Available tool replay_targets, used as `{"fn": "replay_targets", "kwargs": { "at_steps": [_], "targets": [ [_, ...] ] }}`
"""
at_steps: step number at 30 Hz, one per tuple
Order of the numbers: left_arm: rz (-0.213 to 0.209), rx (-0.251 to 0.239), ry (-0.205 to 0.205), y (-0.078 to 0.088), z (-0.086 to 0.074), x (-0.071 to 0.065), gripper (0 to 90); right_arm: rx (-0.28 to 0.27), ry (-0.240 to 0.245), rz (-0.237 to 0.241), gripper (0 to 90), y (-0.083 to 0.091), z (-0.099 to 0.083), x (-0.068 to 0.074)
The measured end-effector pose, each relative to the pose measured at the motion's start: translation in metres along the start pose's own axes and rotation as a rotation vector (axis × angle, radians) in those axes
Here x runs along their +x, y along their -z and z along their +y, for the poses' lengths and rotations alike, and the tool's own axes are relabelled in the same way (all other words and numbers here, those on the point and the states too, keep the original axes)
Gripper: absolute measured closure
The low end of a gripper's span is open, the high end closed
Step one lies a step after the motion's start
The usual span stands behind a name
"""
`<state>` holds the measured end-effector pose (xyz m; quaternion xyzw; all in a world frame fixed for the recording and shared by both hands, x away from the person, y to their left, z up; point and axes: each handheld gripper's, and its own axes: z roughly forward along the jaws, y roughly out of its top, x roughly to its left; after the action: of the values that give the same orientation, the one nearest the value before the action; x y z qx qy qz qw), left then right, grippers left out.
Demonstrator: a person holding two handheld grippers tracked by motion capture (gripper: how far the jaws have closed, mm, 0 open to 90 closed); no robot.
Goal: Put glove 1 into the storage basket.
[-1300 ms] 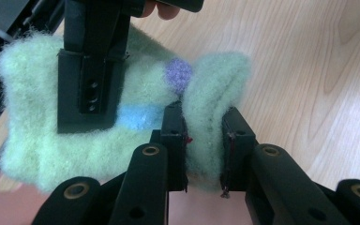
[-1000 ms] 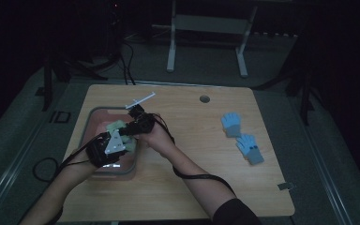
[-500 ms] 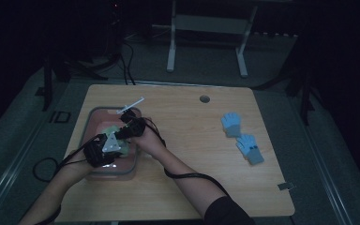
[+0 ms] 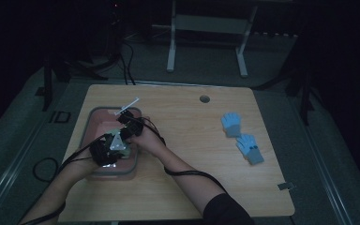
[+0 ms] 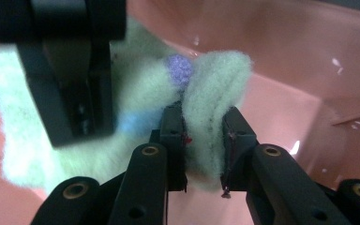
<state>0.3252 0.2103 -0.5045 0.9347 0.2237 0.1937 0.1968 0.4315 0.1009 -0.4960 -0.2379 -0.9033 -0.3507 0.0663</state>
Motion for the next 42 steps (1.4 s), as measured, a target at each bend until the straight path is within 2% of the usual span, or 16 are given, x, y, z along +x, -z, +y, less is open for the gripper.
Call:
{"fn": "replay_targets", "kwargs": {
  "at_steps": [1, 3, 6, 9, 10, 12, 14, 15, 16, 19, 21, 23, 28, 35, 39, 42],
  "targets": [
    [-0.001, 0.008, -0.003, -0.001, 0.000, 0.000, 74.6, 0.000, -0.001, -0.005, 44.4, 0.000, 0.001, 0.001],
    [-0.012, 0.021, 0.002, -0.003, 0.000, 0.000, 72.9, -0.012, -0.002, -0.006, 39.6, 0.001, 0.002, 0.000],
    [-0.041, 0.037, 0.009, -0.005, 0.002, 0.000, 68.8, -0.024, -0.017, -0.010, 36.9, 0.005, 0.002, -0.002],
    [-0.046, 0.018, 0.033, -0.003, 0.003, 0.000, 50.1, -0.048, -0.025, -0.019, 33.4, 0.015, 0.003, -0.005],
    [-0.040, 0.014, 0.038, -0.001, 0.004, 0.000, 50.1, -0.048, -0.025, -0.019, 33.4, 0.015, 0.003, -0.005],
    [-0.024, -0.018, 0.060, 0.006, 0.004, -0.001, 39.0, -0.067, -0.026, -0.009, 26.7, 0.024, 0.003, -0.008],
    [-0.012, -0.027, 0.066, 0.008, 0.004, -0.002, 36.4, -0.075, -0.031, -0.002, 25.0, 0.027, 0.003, -0.009],
    [-0.004, -0.056, 0.096, 0.015, 0.004, -0.001, 29.7, -0.090, -0.041, 0.010, 24.5, 0.035, 0.002, -0.011],
    [-0.004, -0.056, 0.096, 0.015, 0.004, -0.001, 26.4, -0.090, -0.041, 0.010, 24.5, 0.035, 0.002, -0.011],
    [-0.018, -0.116, 0.142, 0.027, 0.005, -0.002, 22.3, -0.099, -0.032, 0.007, 21.7, 0.046, 0.000, -0.012],
    [-0.025, -0.125, 0.149, 0.029, 0.006, -0.002, 18.3, -0.105, -0.025, 0.012, 20.8, 0.050, -0.002, -0.012],
    [-0.040, -0.154, 0.160, 0.035, 0.010, -0.005, 17.7, -0.119, -0.021, 0.006, 20.2, 0.062, -0.009, -0.013],
    [-0.073, -0.177, 0.152, 0.035, 0.023, -0.014, 17.8, -0.142, -0.001, 0.009, 17.2, 0.080, -0.022, -0.015],
    [-0.111, -0.214, 0.132, 0.034, 0.044, -0.027, 18.2, -0.176, 0.039, -0.032, 17.3, 0.108, -0.044, -0.020],
    [-0.136, -0.238, 0.125, 0.029, 0.056, -0.036, 18.1, -0.175, 0.078, -0.073, 17.4, 0.122, -0.058, -0.023],
    [-0.154, -0.254, 0.126, 0.024, 0.064, -0.042, 17.6, -0.171, 0.079, -0.091, 17.0, 0.130, -0.070, -0.027]
  ]
}}
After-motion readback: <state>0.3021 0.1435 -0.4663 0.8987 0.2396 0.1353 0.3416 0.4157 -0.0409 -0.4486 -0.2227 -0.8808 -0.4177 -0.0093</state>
